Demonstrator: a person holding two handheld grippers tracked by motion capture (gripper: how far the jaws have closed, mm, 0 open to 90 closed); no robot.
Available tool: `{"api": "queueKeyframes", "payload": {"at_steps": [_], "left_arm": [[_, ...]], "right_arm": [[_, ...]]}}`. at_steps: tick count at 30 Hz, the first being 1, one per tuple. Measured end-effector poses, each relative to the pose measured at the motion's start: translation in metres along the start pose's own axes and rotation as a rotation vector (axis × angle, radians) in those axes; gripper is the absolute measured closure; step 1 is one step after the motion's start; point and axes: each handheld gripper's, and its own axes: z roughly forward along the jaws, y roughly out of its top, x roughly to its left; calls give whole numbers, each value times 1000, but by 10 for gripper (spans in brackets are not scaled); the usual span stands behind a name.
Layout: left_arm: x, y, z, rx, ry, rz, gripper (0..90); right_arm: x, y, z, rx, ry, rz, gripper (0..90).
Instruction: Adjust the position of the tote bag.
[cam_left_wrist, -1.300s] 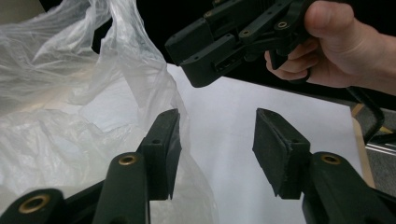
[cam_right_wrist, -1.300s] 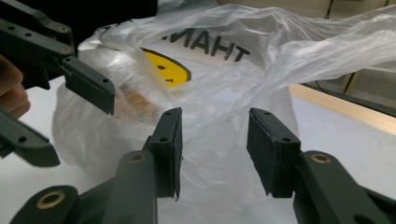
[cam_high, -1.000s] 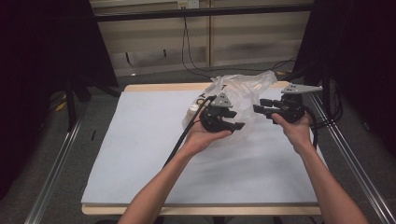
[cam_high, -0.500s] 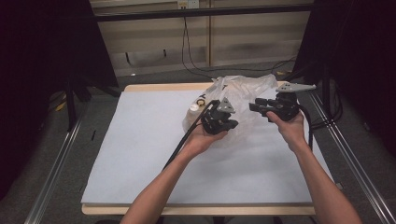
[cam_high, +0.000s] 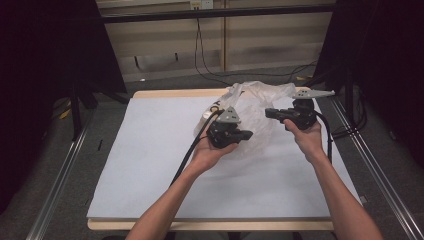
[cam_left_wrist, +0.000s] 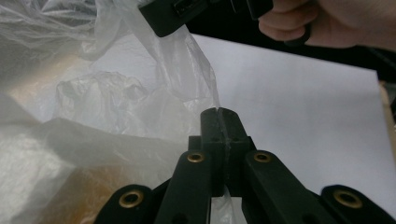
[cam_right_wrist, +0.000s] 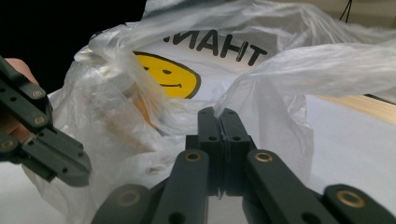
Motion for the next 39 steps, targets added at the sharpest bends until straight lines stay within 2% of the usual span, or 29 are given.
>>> {"api": "queueKeyframes", "payload": {"at_steps": [3,4,8,11,16,21,25,26,34,39], "left_arm": [[0,-2,-14,-40,3,-7,900],[0,-2,-24,-57,7,-1,900],[1,-6,-37,-89,1,-10,900],[1,-12,-53,-110,15,-5,900],[4,-23,-78,-157,37,-30,900],[7,-29,-98,-173,54,-43,900],[9,-31,-114,-211,55,-53,900],[8,-33,-121,-224,73,-60,900],[2,-40,-136,-262,91,-64,900],[2,-52,-150,-271,102,-82,900]], "right_arm": [[2,-1,-5,-10,10,-12,900],[5,-1,-8,-17,19,-11,900],[12,1,-14,-25,29,-31,900],[15,0,-18,-26,38,-39,900],[17,-2,-29,-39,36,-46,900],[18,-4,-37,-49,31,-45,900],[26,-3,-41,-51,45,-68,900],[31,-3,-43,-52,52,-81,900],[48,-2,-52,-46,63,-133,900],[49,0,-59,-59,56,-141,900]]}}
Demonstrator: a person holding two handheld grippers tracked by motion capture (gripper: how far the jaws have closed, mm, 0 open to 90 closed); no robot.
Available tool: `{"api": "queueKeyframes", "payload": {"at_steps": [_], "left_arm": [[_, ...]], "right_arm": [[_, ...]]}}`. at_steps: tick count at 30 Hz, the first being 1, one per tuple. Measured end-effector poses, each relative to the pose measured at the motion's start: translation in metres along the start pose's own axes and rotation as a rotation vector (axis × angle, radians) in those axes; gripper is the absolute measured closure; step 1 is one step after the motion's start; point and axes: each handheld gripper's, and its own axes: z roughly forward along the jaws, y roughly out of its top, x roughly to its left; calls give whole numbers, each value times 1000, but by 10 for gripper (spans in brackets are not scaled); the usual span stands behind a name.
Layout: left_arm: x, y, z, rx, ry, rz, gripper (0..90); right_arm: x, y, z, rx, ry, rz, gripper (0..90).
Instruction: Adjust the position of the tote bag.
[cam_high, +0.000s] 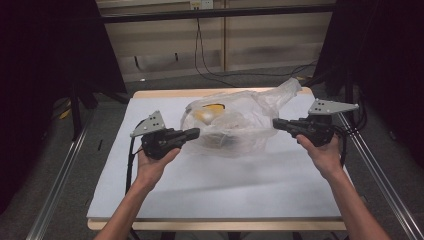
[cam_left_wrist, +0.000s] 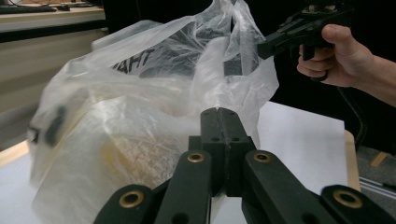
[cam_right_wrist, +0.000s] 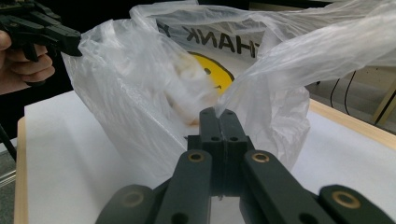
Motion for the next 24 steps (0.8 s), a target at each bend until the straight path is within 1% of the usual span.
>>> {"api": "queueKeyframes", "payload": {"at_steps": [2,3,5,6,8,9,10,11,12,14,15,16,17,22,23,24], "left_arm": [[1,-4,-6,11,-4,0,900],[1,-6,-9,9,-15,-8,900],[0,-9,-14,17,-12,-5,900],[-1,-11,-17,26,-9,-6,900],[-1,-16,-22,36,-7,-2,900],[-2,-21,-28,47,-7,-12,900],[-2,-21,-28,47,-7,-12,900],[-3,-26,-33,52,-16,-15,900],[-3,-26,-33,52,-16,-15,900],[-3,-30,-38,64,-21,-13,900],[-4,-35,-41,66,-27,-22,900],[-4,-35,-41,66,-27,-22,900],[-4,-38,-43,69,-34,-21,900],[-4,-50,-49,55,-56,-55,900],[-5,-52,-49,58,-54,-55,900],[-5,-54,-49,60,-58,-55,900]], "right_arm": [[2,1,-3,-6,0,0,900],[3,1,-4,-4,10,-2,900],[12,0,0,20,17,-26,900],[12,0,0,20,17,-26,900],[19,-1,2,33,32,-41,900],[26,-2,3,45,48,-58,900],[26,-2,3,45,48,-58,900],[33,-3,4,56,65,-68,900],[33,-3,4,56,65,-68,900],[39,-4,5,71,74,-81,900],[46,-5,5,80,85,-92,900],[46,-5,5,80,85,-92,900],[49,-6,6,84,90,-99,900],[64,-15,5,106,108,-121,900],[69,-19,4,121,111,-129,900],[69,-19,4,121,111,-129,900]]}}
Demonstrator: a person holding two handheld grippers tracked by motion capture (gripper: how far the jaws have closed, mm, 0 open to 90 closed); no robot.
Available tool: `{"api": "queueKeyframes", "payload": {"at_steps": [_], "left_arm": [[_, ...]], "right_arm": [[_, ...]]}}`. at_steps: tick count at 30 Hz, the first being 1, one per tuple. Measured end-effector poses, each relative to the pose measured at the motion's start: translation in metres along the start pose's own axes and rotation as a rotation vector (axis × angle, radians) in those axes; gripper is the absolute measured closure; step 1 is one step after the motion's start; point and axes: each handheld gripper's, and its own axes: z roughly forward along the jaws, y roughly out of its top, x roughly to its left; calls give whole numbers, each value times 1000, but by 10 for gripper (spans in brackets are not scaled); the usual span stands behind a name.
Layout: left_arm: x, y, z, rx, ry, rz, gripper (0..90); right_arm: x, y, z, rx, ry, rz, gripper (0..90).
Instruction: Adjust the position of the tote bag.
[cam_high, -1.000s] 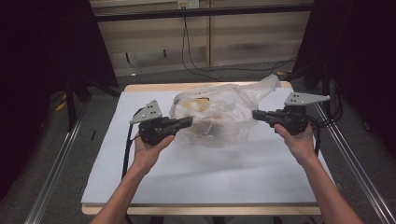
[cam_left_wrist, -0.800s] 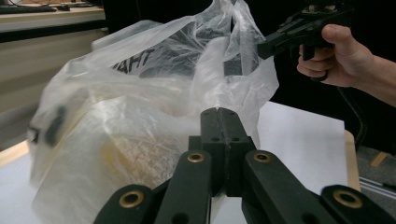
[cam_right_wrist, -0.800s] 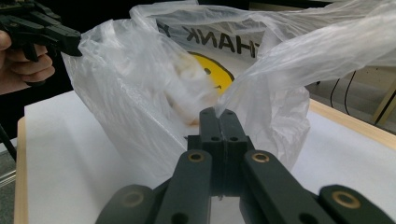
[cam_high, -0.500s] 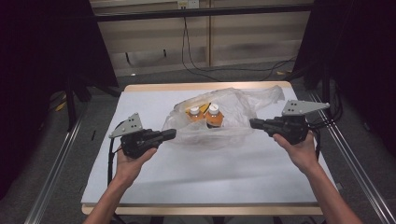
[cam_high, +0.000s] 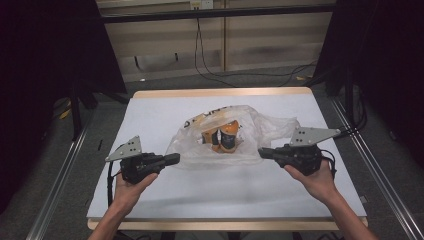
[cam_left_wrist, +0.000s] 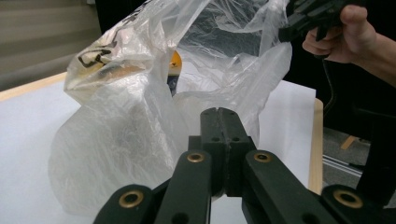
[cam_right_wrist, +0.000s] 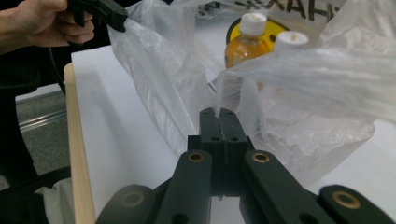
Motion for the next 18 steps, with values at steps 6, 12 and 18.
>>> {"api": "queueKeyframes", "payload": {"at_steps": [6,12,18], "left_arm": [[-8,-12,-3,33,1,7,900],[-15,-19,-1,43,7,25,900],[-17,-31,2,81,-12,12,900]], "right_arm": [[12,-15,2,25,31,12,900],[16,-29,3,12,39,50,900],[20,-48,5,16,62,84,900]]}}
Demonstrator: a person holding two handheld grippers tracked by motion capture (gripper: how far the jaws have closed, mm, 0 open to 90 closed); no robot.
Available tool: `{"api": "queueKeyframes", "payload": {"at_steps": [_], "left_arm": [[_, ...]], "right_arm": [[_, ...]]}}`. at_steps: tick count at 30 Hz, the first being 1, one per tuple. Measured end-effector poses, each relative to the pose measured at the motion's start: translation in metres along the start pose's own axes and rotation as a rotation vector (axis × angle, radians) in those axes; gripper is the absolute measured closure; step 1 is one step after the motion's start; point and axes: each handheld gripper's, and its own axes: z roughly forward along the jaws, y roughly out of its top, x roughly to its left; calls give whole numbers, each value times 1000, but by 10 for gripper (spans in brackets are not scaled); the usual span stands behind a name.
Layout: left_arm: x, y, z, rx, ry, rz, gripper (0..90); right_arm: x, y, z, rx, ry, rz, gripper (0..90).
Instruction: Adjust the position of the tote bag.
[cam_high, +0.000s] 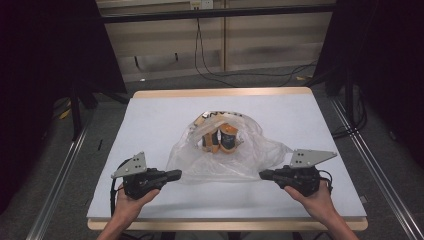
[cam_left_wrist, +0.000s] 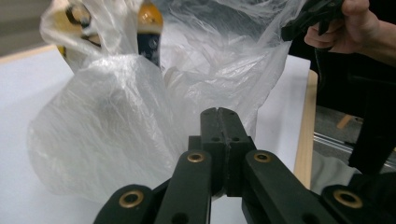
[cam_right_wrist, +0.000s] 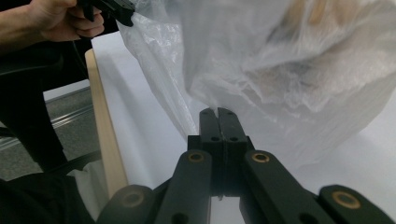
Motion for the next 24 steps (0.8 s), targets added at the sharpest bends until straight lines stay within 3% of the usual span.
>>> {"api": "queueKeyframes", "payload": {"at_steps": [8,14,17,21,24], "left_arm": [[-5,-12,3,56,-22,4,900],[-4,-18,10,86,-23,-12,900],[-3,-22,14,111,-33,0,900],[-7,-25,18,122,-57,4,900],[-8,-25,19,123,-56,4,900]], "right_arm": [[5,-20,7,61,27,23,900],[1,-30,14,96,22,42,900],[-2,-38,19,124,22,63,900],[-3,-44,23,162,3,49,900],[-5,-46,23,162,7,63,900]]}}
